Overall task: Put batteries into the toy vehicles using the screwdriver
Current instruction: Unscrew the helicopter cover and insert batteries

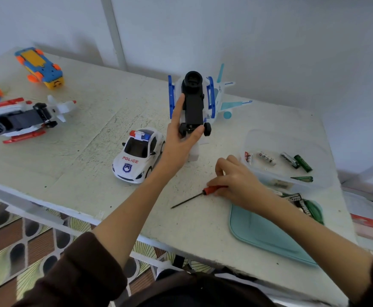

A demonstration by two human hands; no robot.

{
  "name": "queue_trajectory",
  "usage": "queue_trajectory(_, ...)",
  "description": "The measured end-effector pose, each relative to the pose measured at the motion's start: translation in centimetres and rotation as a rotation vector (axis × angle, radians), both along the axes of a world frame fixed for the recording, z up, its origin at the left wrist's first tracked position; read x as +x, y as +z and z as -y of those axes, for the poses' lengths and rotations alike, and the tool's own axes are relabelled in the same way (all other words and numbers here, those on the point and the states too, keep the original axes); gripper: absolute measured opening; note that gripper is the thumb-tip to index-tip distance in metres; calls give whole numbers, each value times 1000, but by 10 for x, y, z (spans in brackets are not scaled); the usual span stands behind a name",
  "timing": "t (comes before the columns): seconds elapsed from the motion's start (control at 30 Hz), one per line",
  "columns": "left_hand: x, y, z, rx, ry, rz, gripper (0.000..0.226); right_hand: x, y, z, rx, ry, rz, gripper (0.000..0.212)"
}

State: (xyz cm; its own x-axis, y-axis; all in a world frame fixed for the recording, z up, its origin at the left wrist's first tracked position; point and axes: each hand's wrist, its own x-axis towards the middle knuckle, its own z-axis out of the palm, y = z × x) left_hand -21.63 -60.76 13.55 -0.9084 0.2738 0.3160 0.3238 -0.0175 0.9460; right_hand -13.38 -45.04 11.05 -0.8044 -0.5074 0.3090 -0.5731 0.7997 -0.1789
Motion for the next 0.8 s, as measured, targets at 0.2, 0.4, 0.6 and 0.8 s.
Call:
queue_trajectory(0.2, -2, 0, 3, 11, -16, 58, 67, 0, 28, -2, -271, -46, 103, 18)
queue_trajectory(0.4, -5, 0, 3, 1, -31, 86, 69, -2, 75, -6, -483, -113, 134, 17)
queue_trajectory(0.6, 0, 2, -1, 11, -42, 60, 71, -2, 92, -18, -517, -181, -141, 19)
queue_trajectory(0.8, 0, 1, -1, -25, -38, 78, 72, -5, 102, -23, -542, -209, -222, 7)
